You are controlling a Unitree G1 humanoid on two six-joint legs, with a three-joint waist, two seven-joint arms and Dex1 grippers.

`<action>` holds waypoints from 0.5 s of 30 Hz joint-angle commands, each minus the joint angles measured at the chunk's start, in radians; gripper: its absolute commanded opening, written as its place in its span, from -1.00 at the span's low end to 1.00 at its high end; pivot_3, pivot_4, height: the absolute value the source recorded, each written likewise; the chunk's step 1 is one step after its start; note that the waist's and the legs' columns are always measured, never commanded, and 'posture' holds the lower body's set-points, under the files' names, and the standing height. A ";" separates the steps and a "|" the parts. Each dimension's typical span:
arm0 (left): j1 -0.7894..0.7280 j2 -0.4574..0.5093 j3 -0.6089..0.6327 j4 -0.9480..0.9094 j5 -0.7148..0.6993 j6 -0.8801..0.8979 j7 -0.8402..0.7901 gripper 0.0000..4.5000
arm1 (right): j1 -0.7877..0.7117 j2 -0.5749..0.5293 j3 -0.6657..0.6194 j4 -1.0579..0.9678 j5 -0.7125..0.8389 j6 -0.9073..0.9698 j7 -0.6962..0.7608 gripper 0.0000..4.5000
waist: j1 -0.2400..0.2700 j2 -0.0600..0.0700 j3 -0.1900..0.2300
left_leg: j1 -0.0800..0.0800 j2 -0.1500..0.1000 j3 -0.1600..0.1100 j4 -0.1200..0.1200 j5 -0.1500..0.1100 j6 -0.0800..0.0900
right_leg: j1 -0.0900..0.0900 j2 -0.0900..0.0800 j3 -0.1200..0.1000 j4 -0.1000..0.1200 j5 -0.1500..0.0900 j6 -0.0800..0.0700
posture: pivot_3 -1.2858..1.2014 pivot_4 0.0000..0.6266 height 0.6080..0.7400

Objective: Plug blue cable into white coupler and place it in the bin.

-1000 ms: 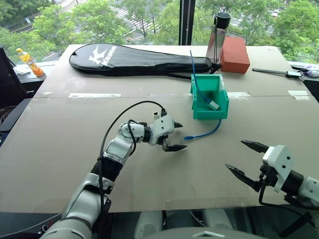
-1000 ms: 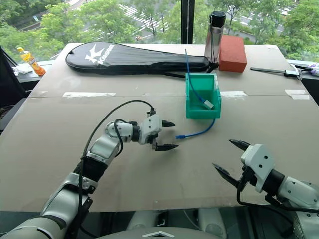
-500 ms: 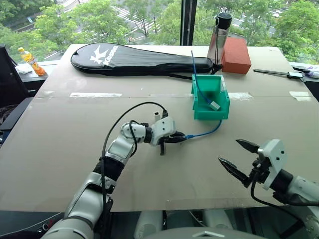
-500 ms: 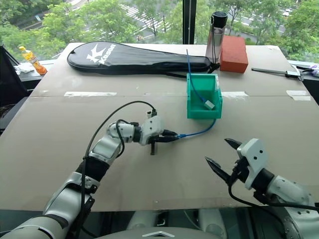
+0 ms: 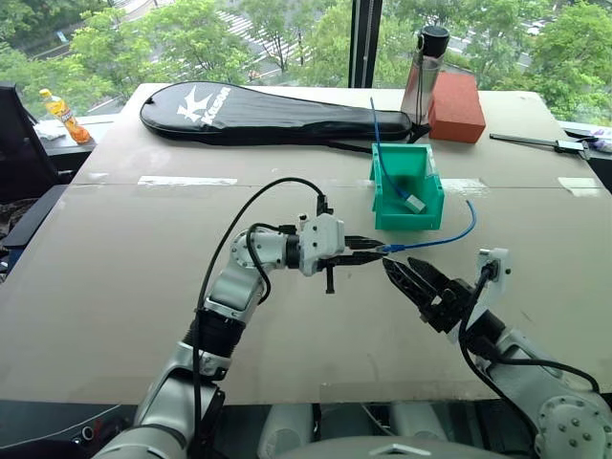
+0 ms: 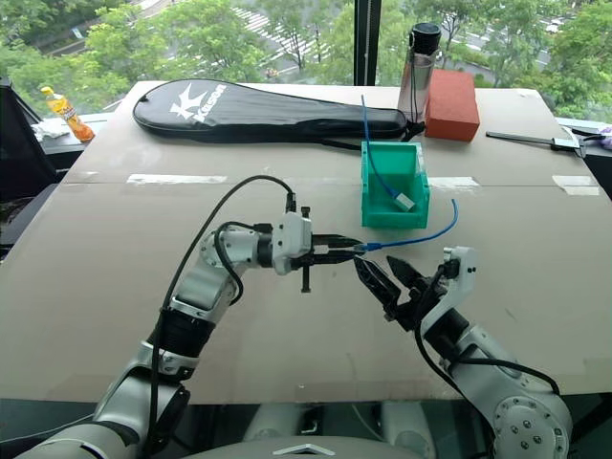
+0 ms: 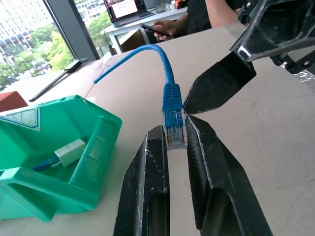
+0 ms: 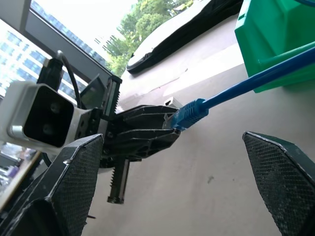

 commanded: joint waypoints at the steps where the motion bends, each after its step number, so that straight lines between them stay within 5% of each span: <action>1: 0.006 -0.013 0.005 -0.040 0.007 -0.053 0.028 -1.00 | -0.042 -0.005 0.004 0.008 0.087 -0.050 -0.082 0.60 | -0.001 0.000 0.000 | 0.000 0.000 0.000 0.000 0.000 0.000 | 0.000 0.000 0.000 0.000 0.000 0.000 | 0.03 -0.52 1.00; 4: 0.009 -0.022 0.005 -0.045 0.007 -0.063 0.041 -1.00 | -0.067 -0.005 0.018 0.028 0.118 -0.088 -0.127 0.60 | -0.001 0.000 0.000 | 0.000 0.000 0.000 0.000 0.000 0.000 | 0.000 0.000 0.000 0.000 0.000 0.000 | 0.03 -0.52 1.00; 6: 0.017 -0.024 0.002 -0.044 0.009 -0.074 0.043 -1.00 | -0.078 -0.006 0.027 0.035 0.137 -0.113 -0.151 0.41 | -0.001 0.000 0.000 | 0.000 0.000 0.000 0.000 0.000 0.000 | 0.000 0.000 0.000 0.000 0.000 0.000 | 0.03 -0.52 1.00; 10: 0.043 -0.027 -0.003 -0.039 0.014 -0.104 0.051 -1.00 | -0.084 -0.032 0.051 0.034 0.159 -0.142 -0.179 -0.30 | -0.002 0.000 0.000 | 0.000 0.000 0.000 0.000 0.000 0.000 | 0.000 0.000 0.001 0.000 0.000 0.000 | 0.03 -0.52 1.00; 15: 0.095 -0.029 -0.019 -0.057 0.031 -0.142 0.069 -1.00 | -0.081 -0.064 0.082 0.037 0.175 -0.169 -0.197 -0.30 | -0.004 0.000 0.000 | 0.000 0.000 0.000 0.000 0.000 0.000 | 0.000 0.000 0.001 0.000 0.000 0.000 | 0.03 -0.52 1.00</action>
